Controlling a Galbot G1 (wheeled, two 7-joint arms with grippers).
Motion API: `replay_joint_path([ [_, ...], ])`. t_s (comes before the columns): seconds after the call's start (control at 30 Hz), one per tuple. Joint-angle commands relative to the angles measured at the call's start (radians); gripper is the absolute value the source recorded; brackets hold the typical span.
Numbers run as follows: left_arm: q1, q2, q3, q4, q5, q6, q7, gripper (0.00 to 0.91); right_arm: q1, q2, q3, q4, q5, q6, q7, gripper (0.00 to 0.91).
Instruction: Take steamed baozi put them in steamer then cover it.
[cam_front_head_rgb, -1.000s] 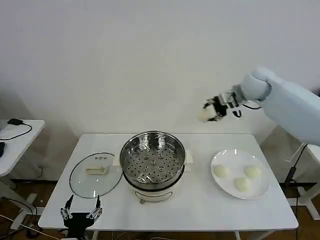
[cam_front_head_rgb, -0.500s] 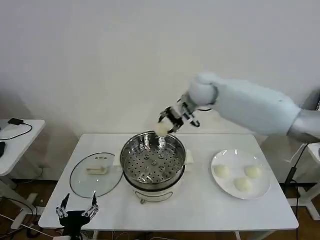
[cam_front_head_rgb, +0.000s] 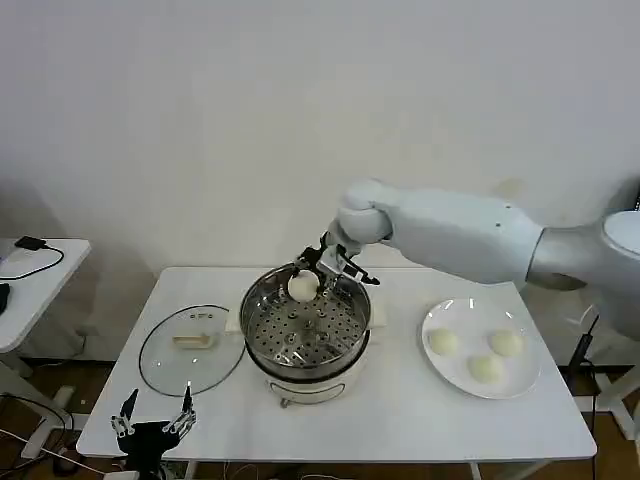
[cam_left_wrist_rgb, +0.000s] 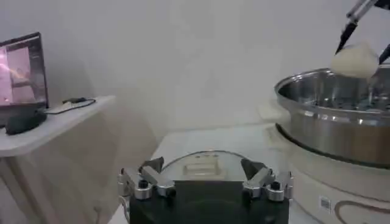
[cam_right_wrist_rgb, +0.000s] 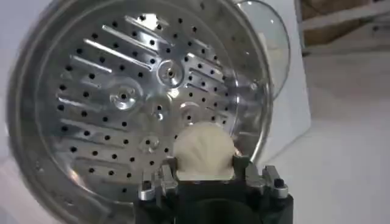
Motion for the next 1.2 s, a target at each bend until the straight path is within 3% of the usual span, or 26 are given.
replay_joint_path([
  [0.03, 0.0, 0.001, -0.001, 0.001, -0.005, 0.001, 0.0, 0.907, -0.037, 0.04, -0.012, -0.085, -0.129, 0.102, 0.038, 0.615],
  [0.7, 0.003, -0.003, 0.001, 0.002, -0.004, 0.0, 0.001, 0.907, -0.085, 0.108, 0.011, -0.206, -0.211, 0.174, 0.076, 0.625],
  [0.73, 0.003, -0.004, 0.001, 0.001, -0.004, 0.0, 0.001, 0.907, -0.084, 0.107, 0.01, -0.205, -0.208, 0.175, 0.079, 0.715],
  [0.77, 0.004, -0.004, 0.001, -0.001, -0.004, 0.0, 0.001, 0.907, -0.084, 0.107, 0.01, -0.203, -0.203, 0.175, 0.084, 0.907],
  [0.9, 0.003, -0.003, 0.001, -0.004, -0.004, 0.0, 0.001, 0.907, -0.07, 0.099, 0.01, -0.189, -0.176, 0.169, 0.089, 0.907],
  [1.07, 0.002, -0.003, 0.007, -0.005, -0.003, 0.001, 0.001, 0.907, 0.028, 0.028, -0.004, -0.042, -0.036, 0.099, 0.066, 0.907],
  [1.2, -0.002, 0.002, 0.012, -0.012, -0.004, 0.006, 0.0, 0.907, 0.147, -0.115, -0.036, 0.134, 0.125, -0.015, 0.032, 0.907],
])
